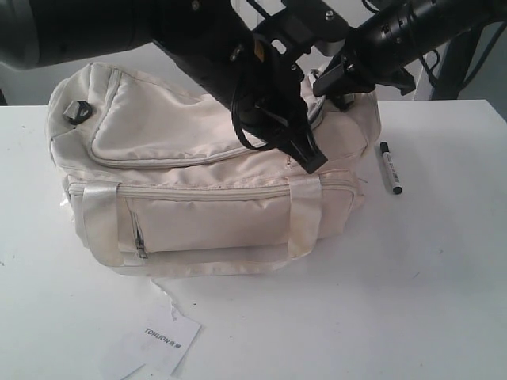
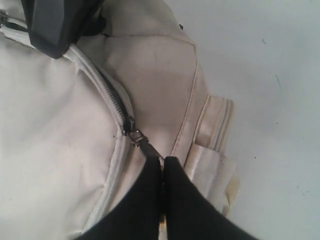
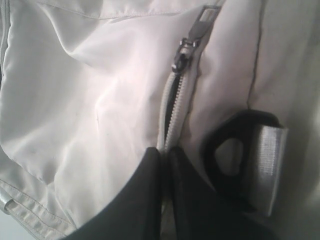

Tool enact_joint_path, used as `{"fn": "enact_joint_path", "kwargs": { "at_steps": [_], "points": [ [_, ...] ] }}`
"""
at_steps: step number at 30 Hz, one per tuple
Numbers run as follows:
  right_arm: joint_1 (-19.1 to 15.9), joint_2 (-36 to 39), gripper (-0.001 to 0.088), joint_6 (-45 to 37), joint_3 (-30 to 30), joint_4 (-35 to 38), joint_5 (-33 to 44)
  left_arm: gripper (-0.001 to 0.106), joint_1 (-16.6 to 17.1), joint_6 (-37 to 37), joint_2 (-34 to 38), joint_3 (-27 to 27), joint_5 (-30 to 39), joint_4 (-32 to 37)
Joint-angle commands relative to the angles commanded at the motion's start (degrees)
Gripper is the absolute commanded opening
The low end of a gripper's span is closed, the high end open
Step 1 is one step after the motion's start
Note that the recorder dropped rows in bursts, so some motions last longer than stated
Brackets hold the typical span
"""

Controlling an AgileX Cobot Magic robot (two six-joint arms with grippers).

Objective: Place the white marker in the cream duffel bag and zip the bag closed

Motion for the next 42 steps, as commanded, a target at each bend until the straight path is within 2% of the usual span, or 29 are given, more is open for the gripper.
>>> {"fn": "enact_joint_path", "kwargs": {
  "at_steps": [31,35,42],
  "points": [
    [0.0,0.0,0.0,0.0,0.0,-0.4,-0.6,0.0,0.0,0.0,-0.1,0.0,7.0,2.0],
    [0.0,0.0,0.0,0.3,0.0,-3.2,-0.9,0.0,0.0,0.0,-0.1,0.0,9.4,3.9],
    [0.0,0.0,0.0,0.3,0.0,-3.3,-0.9,0.0,0.0,0.0,-0.1,0.0,9.7,3.9]
  ]
}}
